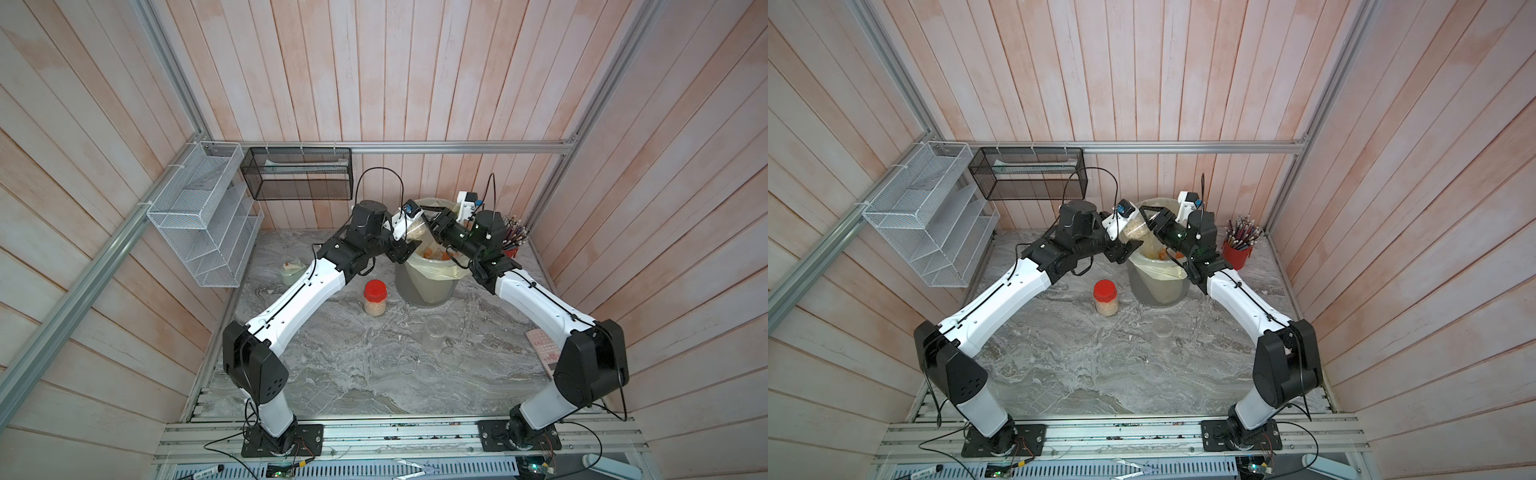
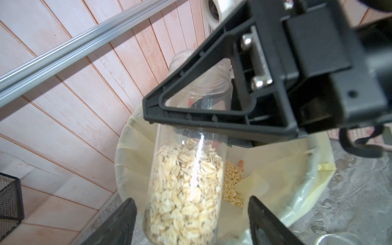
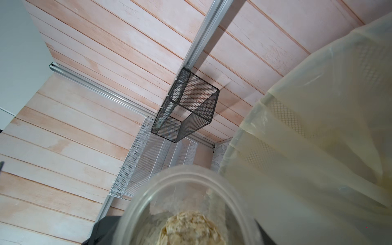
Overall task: Empty expired oatmeal from jars
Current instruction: Pour the expired oatmeal into the trash bin.
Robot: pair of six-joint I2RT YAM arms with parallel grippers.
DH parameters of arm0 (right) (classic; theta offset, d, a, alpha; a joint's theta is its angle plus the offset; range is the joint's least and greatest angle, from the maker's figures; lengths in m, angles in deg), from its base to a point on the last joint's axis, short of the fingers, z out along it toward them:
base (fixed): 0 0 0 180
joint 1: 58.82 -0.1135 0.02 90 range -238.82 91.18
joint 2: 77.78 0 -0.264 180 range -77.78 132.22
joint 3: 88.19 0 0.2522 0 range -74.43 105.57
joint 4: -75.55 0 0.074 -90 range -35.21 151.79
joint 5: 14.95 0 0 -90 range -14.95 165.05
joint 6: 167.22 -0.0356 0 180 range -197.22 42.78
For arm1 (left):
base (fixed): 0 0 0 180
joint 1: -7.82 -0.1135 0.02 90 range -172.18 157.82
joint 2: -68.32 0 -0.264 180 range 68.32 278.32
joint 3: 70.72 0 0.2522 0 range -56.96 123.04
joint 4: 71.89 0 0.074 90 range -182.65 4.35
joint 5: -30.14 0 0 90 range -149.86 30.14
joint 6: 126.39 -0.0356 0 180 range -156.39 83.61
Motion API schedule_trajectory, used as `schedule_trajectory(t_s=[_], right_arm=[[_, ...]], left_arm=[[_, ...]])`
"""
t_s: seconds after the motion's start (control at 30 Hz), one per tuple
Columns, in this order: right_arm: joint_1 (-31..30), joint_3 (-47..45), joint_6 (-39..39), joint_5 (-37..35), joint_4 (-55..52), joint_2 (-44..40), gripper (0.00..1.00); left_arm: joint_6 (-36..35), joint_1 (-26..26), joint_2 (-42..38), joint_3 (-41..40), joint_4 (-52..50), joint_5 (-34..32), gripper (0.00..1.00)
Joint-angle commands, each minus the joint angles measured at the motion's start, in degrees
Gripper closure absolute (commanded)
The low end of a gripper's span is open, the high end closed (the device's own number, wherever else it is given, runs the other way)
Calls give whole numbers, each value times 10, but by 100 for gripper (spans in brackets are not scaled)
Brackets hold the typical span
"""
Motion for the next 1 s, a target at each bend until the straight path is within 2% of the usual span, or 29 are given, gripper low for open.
schedule_trajectory(t_s=[0.0, 0.1, 0.3, 0.5, 0.7, 0.87, 0.97], right_arm=[[-3, 16, -19, -11, 31, -7, 68], [-4, 10, -24, -17, 35, -9, 68], [-11, 6, -43, -29, 52, -5, 70], [-18, -10, -73, -41, 82, 0, 72], [-23, -30, -86, -58, 102, -11, 72], [-31, -37, -87, -61, 125, -14, 72], [-37, -40, -88, -68, 132, -14, 72]], left_arm=[[53, -1, -36, -28, 23, 23, 13], [97, -1, -67, -65, 41, 29, 10], [243, -1, -120, -129, 88, 24, 0], [388, -1, -146, -165, 123, 29, 0], [529, -2, -151, -162, 127, 34, 0], [658, -2, -154, -203, 211, 34, 0], [701, -1, -145, -199, 225, 36, 0]])
